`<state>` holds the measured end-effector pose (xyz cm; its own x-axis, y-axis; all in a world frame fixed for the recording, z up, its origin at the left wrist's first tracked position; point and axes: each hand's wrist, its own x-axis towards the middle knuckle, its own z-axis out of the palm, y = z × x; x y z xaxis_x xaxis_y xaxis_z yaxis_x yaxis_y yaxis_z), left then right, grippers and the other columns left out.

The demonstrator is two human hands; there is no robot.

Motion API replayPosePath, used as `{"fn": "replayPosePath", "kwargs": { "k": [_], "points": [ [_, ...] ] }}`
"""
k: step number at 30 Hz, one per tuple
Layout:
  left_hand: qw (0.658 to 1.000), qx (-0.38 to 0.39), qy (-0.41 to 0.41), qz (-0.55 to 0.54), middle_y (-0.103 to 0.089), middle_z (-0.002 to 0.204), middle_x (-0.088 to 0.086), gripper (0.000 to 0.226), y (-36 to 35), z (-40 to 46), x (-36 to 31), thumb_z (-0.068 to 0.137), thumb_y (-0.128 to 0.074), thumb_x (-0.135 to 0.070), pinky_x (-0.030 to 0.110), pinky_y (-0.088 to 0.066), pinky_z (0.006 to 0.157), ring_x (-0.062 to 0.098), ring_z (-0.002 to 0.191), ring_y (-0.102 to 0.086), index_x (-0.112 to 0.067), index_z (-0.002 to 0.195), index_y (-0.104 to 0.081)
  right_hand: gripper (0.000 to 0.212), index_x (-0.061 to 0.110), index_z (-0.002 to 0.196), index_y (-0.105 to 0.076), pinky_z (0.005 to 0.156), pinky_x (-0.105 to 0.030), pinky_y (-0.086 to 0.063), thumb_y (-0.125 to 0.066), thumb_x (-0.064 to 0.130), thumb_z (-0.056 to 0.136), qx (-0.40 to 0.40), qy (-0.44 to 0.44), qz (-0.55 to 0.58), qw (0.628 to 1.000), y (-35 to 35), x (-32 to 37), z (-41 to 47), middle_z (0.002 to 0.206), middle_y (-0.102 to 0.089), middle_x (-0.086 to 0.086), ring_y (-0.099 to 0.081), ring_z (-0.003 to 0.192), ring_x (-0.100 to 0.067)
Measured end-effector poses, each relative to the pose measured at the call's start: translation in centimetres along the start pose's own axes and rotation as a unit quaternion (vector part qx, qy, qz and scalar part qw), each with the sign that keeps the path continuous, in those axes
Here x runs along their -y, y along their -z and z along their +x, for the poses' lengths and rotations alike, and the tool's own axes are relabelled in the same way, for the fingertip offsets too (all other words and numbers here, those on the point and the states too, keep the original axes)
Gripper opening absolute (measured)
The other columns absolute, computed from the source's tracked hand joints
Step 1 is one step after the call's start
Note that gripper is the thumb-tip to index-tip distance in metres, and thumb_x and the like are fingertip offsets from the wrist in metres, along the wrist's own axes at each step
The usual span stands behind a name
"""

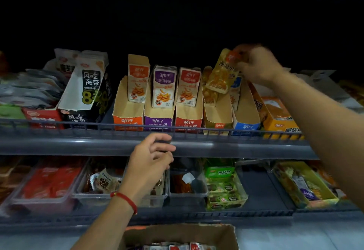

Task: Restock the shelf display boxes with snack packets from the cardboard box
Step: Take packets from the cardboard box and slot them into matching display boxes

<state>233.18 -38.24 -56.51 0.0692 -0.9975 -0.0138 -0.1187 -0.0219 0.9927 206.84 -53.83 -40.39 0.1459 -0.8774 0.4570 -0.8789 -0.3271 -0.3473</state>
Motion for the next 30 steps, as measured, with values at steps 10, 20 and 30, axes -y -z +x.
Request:
{"fn": "replayPosePath", "kwargs": {
  "k": [10,20,30],
  "points": [
    [0.999,-0.03,0.012,-0.004,-0.077,0.095,-0.005,0.038,1.0,0.9,0.1,0.086,-0.068,0.006,0.036,-0.061,0.078,0.016,0.089,-0.073,-0.026,0.106,-0.065,0.036,0.024,0.139,-0.05,0.087,-0.032,-0.042,-0.054,0.025,0.103,0.105,-0.04,-0.068,0.991,-6.0,-0.4,1.6,0.121,-0.056,-0.004,-0.055,0.11,-0.019],
    [0.999,-0.027,0.015,-0.01,-0.076,0.096,-0.004,0.04,0.9,1.0,0.1,0.087,-0.067,0.007,0.032,-0.059,0.075,0.017,0.09,-0.073,-0.028,0.106,-0.064,0.046,0.023,0.147,-0.043,0.093,-0.041,-0.047,-0.053,0.029,0.103,0.107,-0.042,-0.14,0.984,-6.7,-0.3,2.4,0.134,-0.053,-0.015,-0.055,0.119,-0.032],
    [0.999,-0.032,0.029,0.011,-0.075,0.097,-0.004,0.041,0.8,0.7,0.0,0.086,-0.067,0.006,0.04,-0.062,0.079,0.018,0.09,-0.072,-0.03,0.105,-0.063,0.037,0.016,0.134,-0.054,0.102,-0.046,-0.043,-0.06,0.028,0.099,0.027,0.048,-0.23,0.972,-6.8,-0.6,2.5,0.14,-0.049,-0.015,-0.049,0.127,-0.036]
  ]
}}
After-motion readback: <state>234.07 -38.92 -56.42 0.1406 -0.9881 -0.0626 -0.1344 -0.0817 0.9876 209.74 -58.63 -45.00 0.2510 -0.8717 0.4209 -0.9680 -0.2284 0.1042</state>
